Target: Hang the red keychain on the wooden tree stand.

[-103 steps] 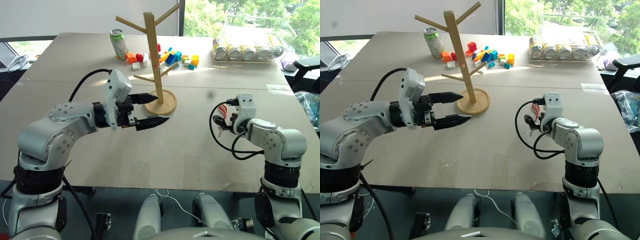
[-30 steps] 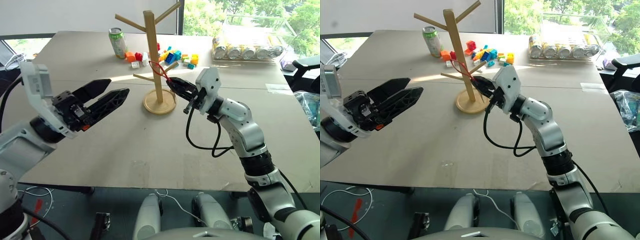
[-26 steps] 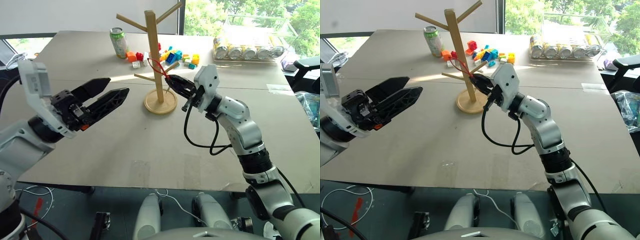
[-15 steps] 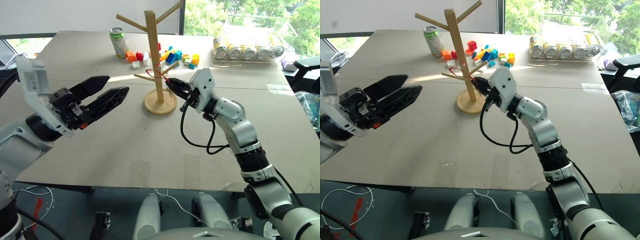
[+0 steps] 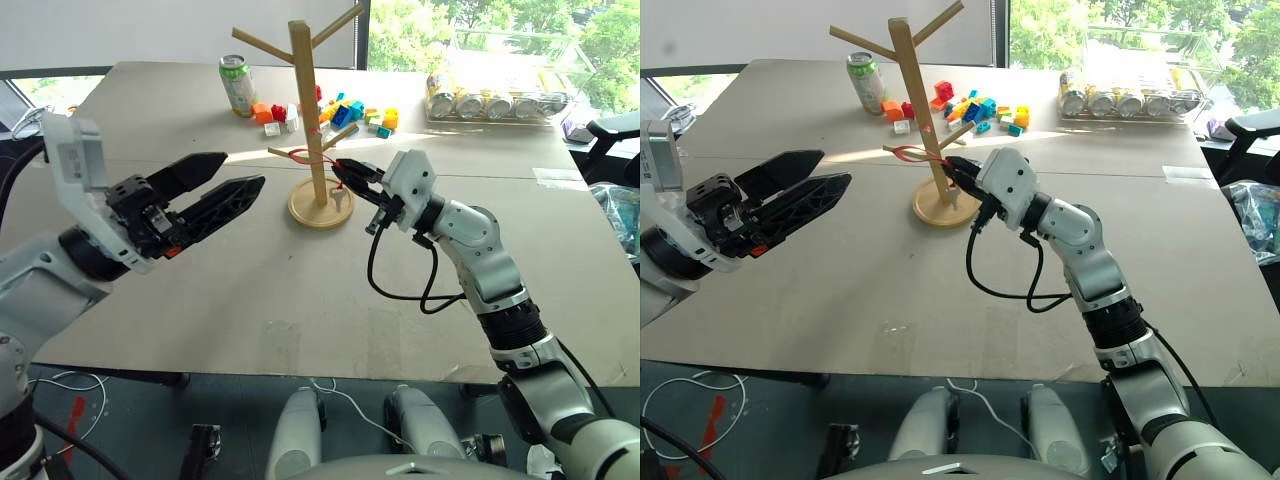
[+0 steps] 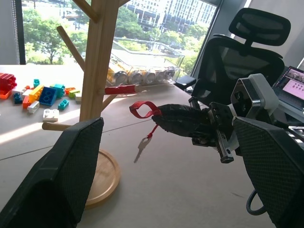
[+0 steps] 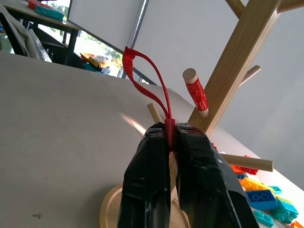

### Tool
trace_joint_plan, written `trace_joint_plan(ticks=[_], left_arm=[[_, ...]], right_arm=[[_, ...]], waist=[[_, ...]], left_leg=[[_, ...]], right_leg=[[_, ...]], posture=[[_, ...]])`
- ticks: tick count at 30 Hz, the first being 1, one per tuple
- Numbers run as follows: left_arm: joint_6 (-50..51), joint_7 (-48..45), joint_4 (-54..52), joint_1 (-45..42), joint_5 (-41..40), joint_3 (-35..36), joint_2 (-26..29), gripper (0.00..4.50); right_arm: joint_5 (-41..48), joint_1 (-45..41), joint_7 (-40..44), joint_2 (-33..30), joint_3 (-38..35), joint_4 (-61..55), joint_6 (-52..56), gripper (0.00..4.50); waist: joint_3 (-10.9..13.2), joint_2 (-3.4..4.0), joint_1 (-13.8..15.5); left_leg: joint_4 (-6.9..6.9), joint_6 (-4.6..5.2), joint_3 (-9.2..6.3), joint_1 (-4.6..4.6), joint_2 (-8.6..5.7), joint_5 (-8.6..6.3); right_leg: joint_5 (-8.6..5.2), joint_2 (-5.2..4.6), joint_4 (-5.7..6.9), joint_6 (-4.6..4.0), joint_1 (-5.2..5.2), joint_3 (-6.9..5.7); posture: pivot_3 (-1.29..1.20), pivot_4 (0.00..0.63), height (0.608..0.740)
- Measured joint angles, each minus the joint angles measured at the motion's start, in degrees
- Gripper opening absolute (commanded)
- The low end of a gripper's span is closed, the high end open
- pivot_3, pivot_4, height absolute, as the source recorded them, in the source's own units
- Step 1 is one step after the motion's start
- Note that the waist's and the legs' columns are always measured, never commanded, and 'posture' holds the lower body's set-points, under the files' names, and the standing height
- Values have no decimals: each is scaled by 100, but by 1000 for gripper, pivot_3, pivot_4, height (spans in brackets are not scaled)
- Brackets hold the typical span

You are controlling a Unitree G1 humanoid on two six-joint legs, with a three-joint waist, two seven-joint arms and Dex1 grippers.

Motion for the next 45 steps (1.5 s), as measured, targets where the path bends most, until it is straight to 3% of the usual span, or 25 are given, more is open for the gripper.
trace_joint_plan(ticks=[28, 32, 38, 39, 43, 45], left_arm=[[-13, -104, 25, -89, 12, -90, 111, 4500], [-17, -101, 25, -89, 60, -169, 111, 4500], [-40, -108, 28, -85, 153, -170, 111, 4500], [-39, -120, 41, -83, 173, -170, 122, 4500], [-25, -268, 189, -44, 314, -133, 331, 4500], [55, -416, 342, -11, 450, -102, 571, 4500]], right_arm=[[-182, -383, -396, 37, -125, 554, 307, 54], [-243, -423, -370, 35, -118, 601, 412, 1342], [-89, -327, -6, -242, -143, 412, 623, 4218], [-14, -273, 105, -355, -153, 297, 702, 4461], [412, -188, 582, -874, -293, -212, 1216, 4461], [992, -223, 880, -1166, -492, -628, 1987, 4461]], waist=[[1, 1, -1], [1, 0, 2], [3, 1, 6], [3, 1, 10], [9, 3, 13], [14, 6, 4]], left_leg=[[0, 0, 0, 0, 0, 0], [0, 0, 0, -2, 0, 0], [0, 0, 0, -2, 0, 0], [0, 0, 0, -3, 0, 0], [0, 0, 1, 0, 0, 0], [-1, 0, 1, 0, 0, 0]], right_leg=[[0, 0, 1, -1, 0, 0], [0, -1, -1, -1, 0, 0], [0, -1, -1, 0, 0, 0], [0, -1, -1, -1, 0, 0], [0, -1, 0, 0, 0, 0], [-1, 0, 1, 0, -1, 0]], posture=[[0, 150, 732], [0, 150, 732], [0, 150, 732], [0, 150, 732], [0, 150, 732], [0, 150, 732]])
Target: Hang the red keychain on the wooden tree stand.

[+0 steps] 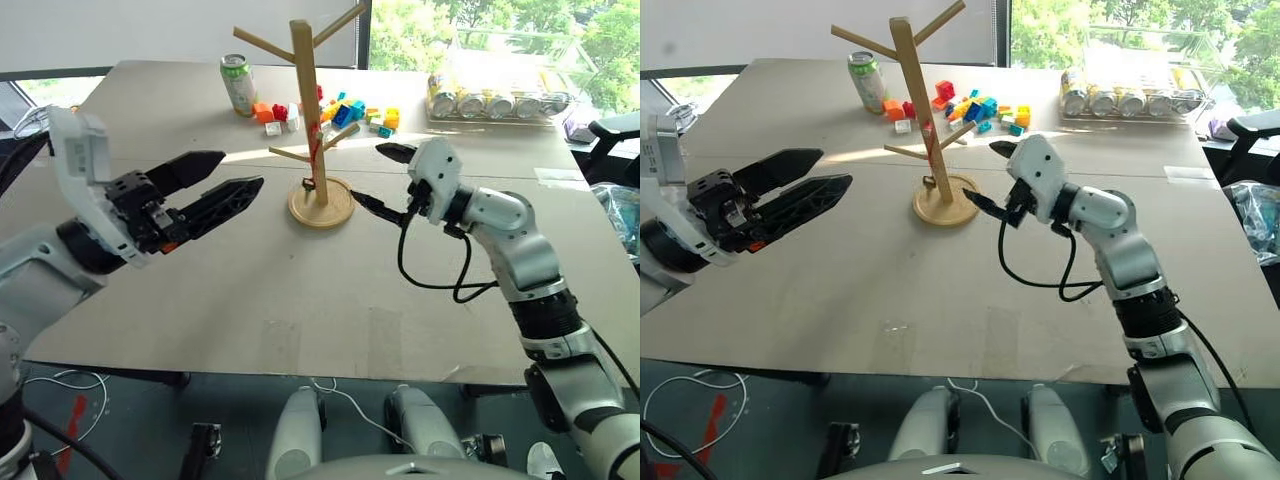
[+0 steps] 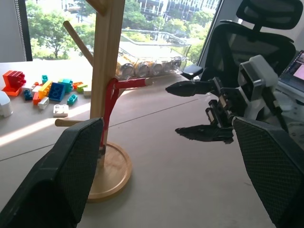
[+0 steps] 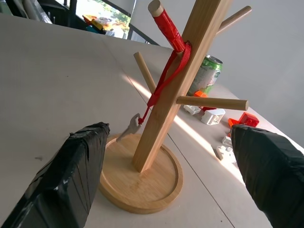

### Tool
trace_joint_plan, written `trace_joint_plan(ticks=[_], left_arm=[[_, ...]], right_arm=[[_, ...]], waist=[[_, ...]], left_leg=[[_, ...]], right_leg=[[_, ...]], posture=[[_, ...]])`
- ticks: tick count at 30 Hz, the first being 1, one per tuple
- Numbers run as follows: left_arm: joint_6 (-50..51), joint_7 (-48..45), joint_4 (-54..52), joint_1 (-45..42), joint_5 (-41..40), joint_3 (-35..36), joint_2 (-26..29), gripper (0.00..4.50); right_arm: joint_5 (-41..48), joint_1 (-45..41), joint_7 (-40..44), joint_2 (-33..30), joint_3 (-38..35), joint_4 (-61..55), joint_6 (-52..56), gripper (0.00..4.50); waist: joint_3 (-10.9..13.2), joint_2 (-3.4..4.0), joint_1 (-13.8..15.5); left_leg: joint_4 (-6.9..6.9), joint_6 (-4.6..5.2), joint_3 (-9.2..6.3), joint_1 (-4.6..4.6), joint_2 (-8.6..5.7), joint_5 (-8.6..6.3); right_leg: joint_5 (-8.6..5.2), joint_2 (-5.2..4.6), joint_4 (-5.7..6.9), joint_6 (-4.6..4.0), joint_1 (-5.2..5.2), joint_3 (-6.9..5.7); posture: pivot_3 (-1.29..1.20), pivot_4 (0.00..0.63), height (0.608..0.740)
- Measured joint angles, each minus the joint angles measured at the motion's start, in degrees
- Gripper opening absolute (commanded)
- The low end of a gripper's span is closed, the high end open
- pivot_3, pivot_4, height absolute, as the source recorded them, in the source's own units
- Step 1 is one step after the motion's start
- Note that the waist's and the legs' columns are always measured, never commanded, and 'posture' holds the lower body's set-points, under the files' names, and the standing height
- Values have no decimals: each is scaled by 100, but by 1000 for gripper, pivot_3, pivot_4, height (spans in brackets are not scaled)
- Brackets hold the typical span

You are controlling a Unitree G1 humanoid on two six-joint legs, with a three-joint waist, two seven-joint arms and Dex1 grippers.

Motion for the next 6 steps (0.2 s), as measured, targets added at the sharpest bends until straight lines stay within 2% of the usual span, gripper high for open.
trace_joint_plan(ticks=[6], left_arm=[[199, -643, 618, 14, 512, 165, 584, 4500]], right_arm=[[1929, -670, 502, -787, -615, -959, 2487, 4461]], waist=[[15, 10, -3]], left_leg=[[-5, 0, 2, 0, 1, 0]], right_leg=[[-1, 0, -1, -2, -5, 0]], posture=[[0, 150, 732]])
